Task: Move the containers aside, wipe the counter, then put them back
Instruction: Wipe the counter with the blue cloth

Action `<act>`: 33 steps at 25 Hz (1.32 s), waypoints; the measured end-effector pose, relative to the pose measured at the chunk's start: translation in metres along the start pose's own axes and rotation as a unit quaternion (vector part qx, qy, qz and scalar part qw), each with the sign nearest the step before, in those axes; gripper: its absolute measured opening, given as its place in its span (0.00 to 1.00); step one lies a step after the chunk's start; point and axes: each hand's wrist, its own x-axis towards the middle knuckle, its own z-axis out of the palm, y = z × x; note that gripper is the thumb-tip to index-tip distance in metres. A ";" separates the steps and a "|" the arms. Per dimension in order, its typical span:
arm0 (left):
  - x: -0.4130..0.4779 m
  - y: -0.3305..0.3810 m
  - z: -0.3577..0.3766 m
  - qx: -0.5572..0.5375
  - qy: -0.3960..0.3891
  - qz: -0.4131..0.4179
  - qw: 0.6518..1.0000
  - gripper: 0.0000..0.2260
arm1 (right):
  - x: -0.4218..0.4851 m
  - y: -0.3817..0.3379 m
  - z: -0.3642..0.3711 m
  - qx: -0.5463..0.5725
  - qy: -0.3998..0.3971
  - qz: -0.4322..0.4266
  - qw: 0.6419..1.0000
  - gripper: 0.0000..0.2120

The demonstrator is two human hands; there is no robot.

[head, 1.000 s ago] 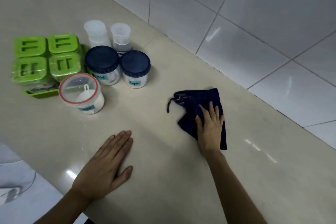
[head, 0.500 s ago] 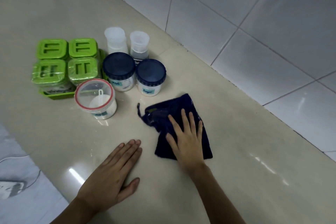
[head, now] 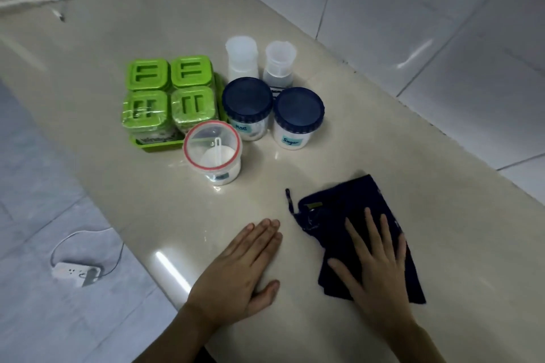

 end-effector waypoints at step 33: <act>-0.002 -0.006 0.001 -0.006 -0.019 0.054 0.998 0.32 | -0.176 -0.058 0.034 0.078 0.122 0.265 0.953 0.23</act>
